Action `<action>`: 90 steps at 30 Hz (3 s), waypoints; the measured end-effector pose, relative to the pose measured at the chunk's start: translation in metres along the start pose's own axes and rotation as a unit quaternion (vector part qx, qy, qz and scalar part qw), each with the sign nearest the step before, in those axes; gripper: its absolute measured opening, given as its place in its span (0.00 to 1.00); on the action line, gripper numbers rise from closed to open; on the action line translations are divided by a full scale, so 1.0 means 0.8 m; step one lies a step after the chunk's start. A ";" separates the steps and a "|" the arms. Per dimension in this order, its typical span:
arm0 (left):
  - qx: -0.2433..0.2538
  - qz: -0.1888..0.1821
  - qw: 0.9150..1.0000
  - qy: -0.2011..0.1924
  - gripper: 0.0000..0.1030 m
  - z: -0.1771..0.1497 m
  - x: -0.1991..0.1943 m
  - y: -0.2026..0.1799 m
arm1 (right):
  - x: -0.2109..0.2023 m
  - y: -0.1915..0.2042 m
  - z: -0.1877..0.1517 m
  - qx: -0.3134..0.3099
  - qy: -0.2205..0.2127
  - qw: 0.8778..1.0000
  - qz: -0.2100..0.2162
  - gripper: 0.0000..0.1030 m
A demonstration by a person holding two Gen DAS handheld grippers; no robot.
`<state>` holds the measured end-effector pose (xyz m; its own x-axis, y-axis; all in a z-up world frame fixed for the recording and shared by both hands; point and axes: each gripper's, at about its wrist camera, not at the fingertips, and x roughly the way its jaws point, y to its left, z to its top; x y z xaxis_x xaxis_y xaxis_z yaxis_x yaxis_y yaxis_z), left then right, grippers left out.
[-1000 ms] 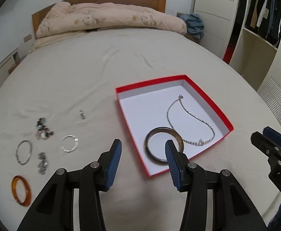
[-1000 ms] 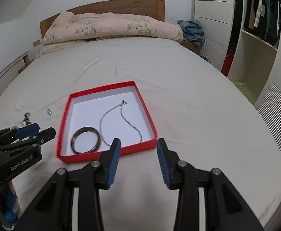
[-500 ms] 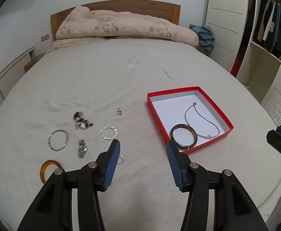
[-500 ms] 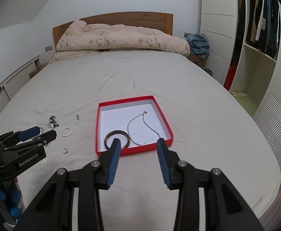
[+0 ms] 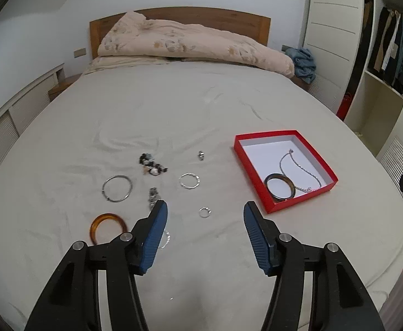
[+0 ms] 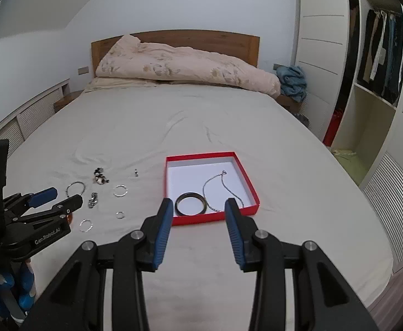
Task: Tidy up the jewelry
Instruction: 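Withdraw both open tools from the red box back toward the jewelry, then grasp the amber bangle with the left tool while the right tool grasps a twisted silver hoop, then carry the amber bangle and silver hoop into the red box and release both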
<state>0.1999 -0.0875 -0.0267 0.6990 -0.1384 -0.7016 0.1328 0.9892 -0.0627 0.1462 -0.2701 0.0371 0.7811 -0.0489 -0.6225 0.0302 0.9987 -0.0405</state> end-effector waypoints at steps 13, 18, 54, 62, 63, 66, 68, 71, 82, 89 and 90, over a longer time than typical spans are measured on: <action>-0.030 0.032 0.999 -0.011 0.59 -0.023 -0.023 0.058 | -0.025 0.048 0.002 -0.029 -0.005 0.999 0.019 0.36; -0.045 0.050 0.998 -0.012 0.59 -0.032 -0.019 0.084 | -0.019 0.063 0.001 -0.037 0.002 0.999 0.027 0.36; -0.107 0.095 0.987 0.078 0.52 -0.096 0.122 0.232 | 0.187 0.164 -0.075 -0.011 0.137 0.970 0.203 0.36; -0.098 0.080 0.987 0.096 0.46 -0.094 0.158 0.242 | 0.237 0.233 -0.096 -0.041 0.164 0.951 0.259 0.36; -0.095 0.079 0.988 0.095 0.46 -0.093 0.159 0.242 | 0.242 0.241 -0.098 -0.049 0.165 0.950 0.259 0.36; -0.084 0.076 0.989 0.096 0.43 -0.091 0.165 0.242 | 0.254 0.259 -0.101 -0.068 0.167 0.951 0.253 0.36; -0.073 0.075 0.990 0.096 0.37 -0.092 0.167 0.241 | 0.261 0.265 -0.103 -0.078 0.169 0.951 0.246 0.36; -0.052 0.073 0.992 0.093 0.23 -0.094 0.167 0.234 | 0.268 0.275 -0.106 -0.097 0.164 0.954 0.233 0.36; -0.050 0.073 0.992 0.086 0.11 -0.090 0.153 0.229 | 0.265 0.271 -0.099 -0.101 0.143 0.955 0.238 0.35; -0.054 0.069 0.993 0.073 0.10 -0.068 0.127 0.208 | 0.232 0.227 -0.070 -0.061 0.110 0.960 0.249 0.35; -0.054 0.065 0.994 0.070 0.10 -0.063 0.123 0.201 | 0.224 0.217 -0.064 -0.055 0.102 0.962 0.248 0.35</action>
<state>0.2551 0.0607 -0.1415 0.6004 -0.0084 -0.7997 -0.0334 0.9988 -0.0356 0.2595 -0.1064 -0.1216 0.5431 0.4209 -0.7265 -0.3893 0.8929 0.2263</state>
